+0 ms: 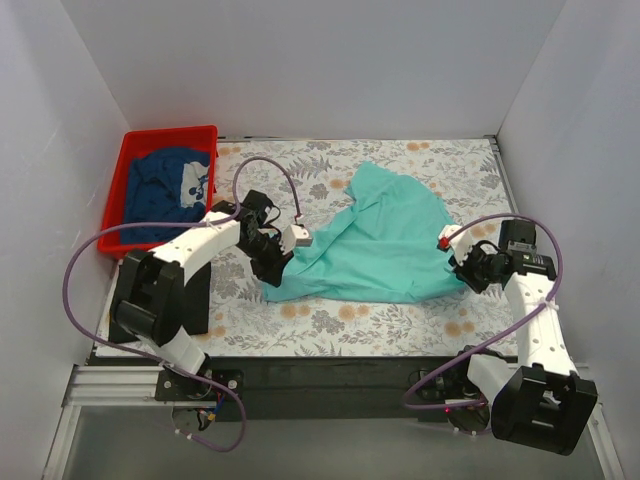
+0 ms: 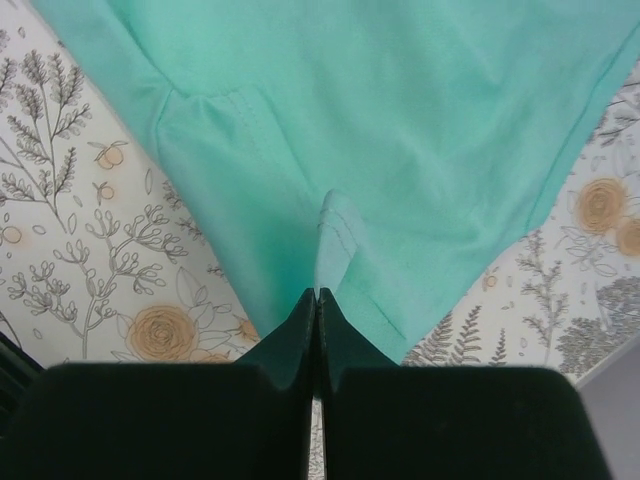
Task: Fold and stack the t-shirts
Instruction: Flatten the tshirt out
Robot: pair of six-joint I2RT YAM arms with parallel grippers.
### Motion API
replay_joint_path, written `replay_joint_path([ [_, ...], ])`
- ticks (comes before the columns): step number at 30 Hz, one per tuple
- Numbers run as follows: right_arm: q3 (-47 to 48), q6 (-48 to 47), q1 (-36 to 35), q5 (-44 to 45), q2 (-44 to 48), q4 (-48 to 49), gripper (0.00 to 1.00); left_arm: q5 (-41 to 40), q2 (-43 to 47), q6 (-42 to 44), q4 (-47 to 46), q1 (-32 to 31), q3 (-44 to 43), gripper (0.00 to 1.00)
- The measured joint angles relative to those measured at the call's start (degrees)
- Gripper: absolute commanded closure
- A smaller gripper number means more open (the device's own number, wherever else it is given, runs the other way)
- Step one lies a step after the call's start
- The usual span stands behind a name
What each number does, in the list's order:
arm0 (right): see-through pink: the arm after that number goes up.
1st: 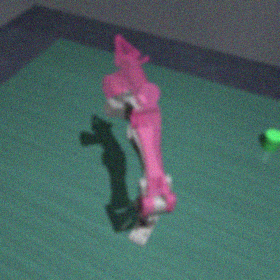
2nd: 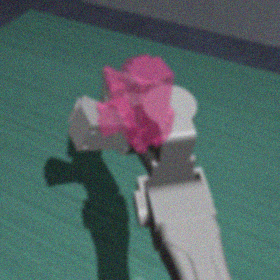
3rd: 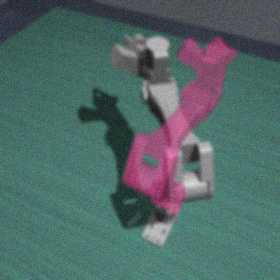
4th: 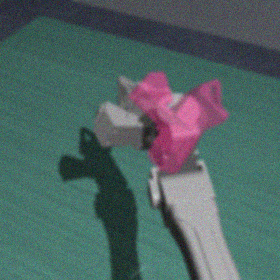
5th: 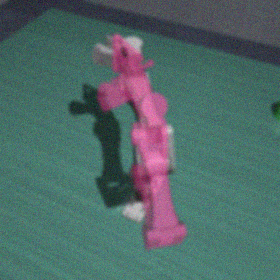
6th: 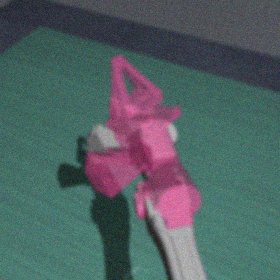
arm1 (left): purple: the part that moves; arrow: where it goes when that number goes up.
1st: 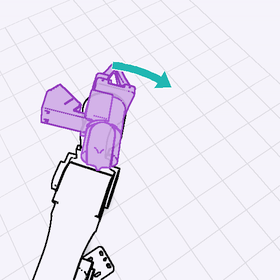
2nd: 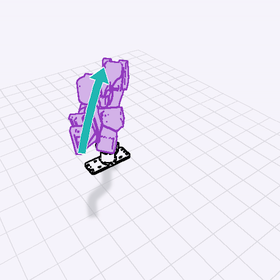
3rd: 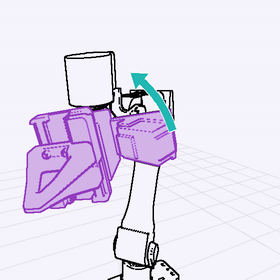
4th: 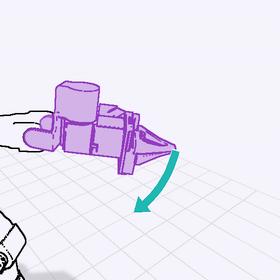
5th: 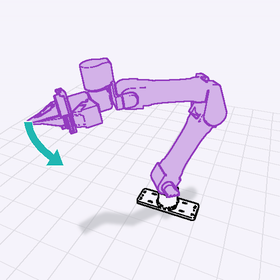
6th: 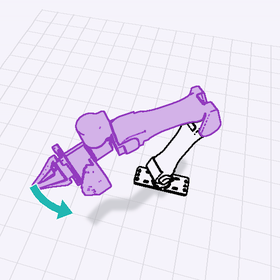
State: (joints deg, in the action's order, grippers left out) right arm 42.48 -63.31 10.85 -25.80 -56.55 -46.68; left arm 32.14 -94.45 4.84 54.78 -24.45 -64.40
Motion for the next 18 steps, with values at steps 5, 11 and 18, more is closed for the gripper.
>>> replay_joint_path([
  [5, 13.4, 5.4, 0.0, -1.4, -7.3, -0.5, 0.99, -1.7, 2.0, -1.7, 2.6, 3.0, -10.3, 1.00],
  [11, 41.6, 15.7, 0.0, -3.0, -19.5, 1.5, 0.99, -4.5, -2.8, -7.5, 1.9, 11.8, -34.9, 1.00],
  [18, 59.1, 26.5, 0.0, -2.5, -19.3, 6.1, 0.99, -8.7, 3.7, -15.8, -4.4, 14.0, -42.1, 1.00],
])
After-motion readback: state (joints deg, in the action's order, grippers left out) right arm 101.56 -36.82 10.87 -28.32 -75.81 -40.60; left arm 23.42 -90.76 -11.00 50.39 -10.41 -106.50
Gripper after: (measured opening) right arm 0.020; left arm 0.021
